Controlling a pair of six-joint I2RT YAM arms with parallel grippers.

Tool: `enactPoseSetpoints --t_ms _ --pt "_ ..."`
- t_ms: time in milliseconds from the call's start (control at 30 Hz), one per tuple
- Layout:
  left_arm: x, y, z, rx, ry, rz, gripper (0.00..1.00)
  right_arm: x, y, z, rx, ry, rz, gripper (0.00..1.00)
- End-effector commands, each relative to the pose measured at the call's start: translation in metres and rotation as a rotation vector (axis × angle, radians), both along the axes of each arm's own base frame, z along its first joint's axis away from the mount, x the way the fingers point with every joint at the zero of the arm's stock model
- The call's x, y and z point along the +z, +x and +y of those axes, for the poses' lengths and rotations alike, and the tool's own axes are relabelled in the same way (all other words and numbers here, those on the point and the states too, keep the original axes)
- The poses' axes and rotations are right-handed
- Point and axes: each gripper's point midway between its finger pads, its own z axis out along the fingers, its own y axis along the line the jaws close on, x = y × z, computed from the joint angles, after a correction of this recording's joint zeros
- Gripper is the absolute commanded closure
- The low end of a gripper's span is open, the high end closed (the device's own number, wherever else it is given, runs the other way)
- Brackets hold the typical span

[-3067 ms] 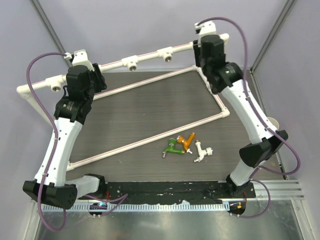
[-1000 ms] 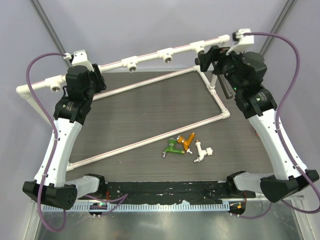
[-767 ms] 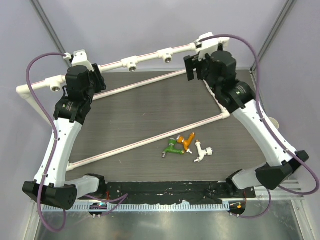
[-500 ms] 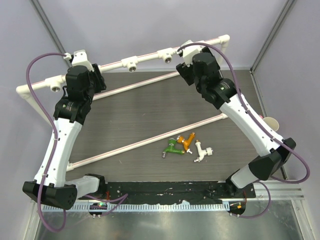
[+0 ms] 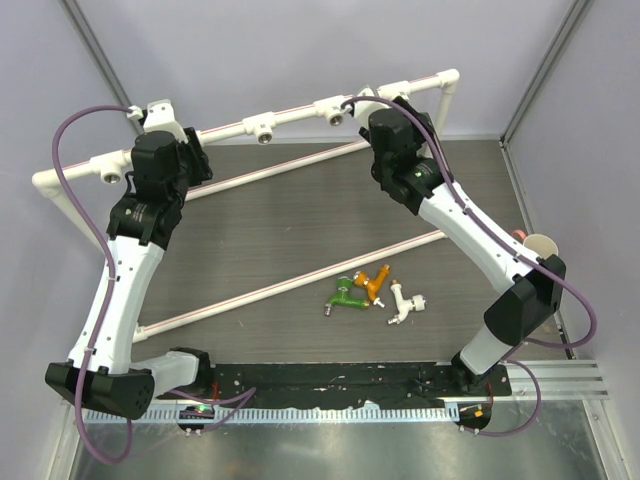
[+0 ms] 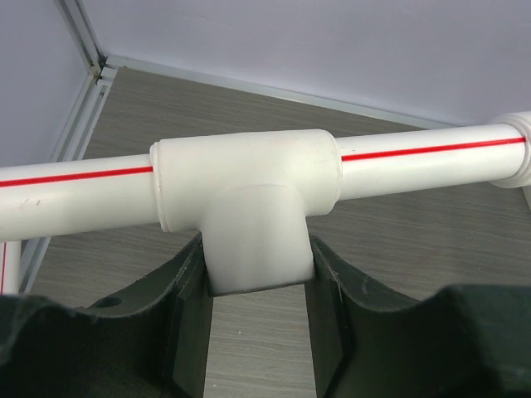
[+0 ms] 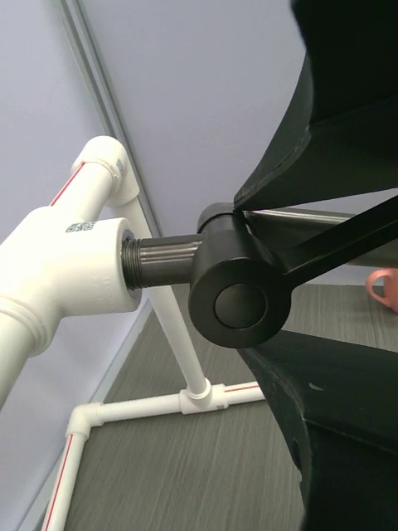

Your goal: Install the water faucets

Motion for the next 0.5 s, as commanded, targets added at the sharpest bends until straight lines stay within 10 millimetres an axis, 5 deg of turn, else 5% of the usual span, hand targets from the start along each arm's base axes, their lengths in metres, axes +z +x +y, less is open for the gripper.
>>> enactPoseSetpoints --t_ms 0,233,367,467 --pt "0.028 -0.008 0.037 0.149 0.014 -0.084 1.0 0.017 0.009 -0.004 -0.044 -0.01 -0.098 0.44" --pt "0.027 -0.007 0.037 0.148 0.014 -0.082 1.0 0.019 0.008 0.001 -0.008 0.086 -0.112 0.78" --pt "0.028 -0.008 0.036 0.146 0.013 -0.084 1.0 0.021 0.008 0.022 0.117 0.341 -0.109 0.92" --pt "0.028 -0.008 0.036 0.145 0.013 -0.084 1.0 0.03 0.007 0.019 0.187 0.55 -0.107 0.99"
